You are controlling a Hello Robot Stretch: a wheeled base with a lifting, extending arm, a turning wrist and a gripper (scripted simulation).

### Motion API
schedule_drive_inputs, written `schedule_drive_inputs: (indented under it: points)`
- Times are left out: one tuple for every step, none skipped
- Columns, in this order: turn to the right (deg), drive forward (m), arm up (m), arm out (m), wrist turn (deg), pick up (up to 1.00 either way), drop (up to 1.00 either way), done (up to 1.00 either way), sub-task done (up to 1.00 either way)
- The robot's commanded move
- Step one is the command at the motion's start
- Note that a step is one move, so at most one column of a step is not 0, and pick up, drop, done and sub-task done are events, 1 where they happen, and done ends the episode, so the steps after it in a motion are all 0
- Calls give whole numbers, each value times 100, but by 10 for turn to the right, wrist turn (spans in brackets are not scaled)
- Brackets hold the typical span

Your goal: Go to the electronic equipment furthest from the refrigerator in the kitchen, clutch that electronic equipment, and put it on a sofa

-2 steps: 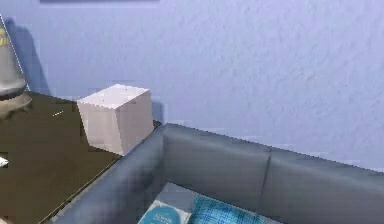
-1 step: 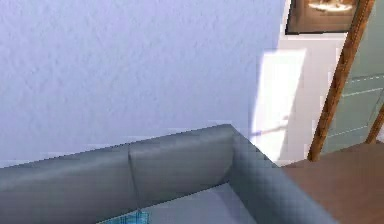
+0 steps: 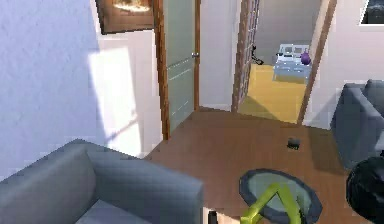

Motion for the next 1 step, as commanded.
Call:
schedule_drive_inputs:
  points:
    - [450,0,0,0,0,0,0,0,0]
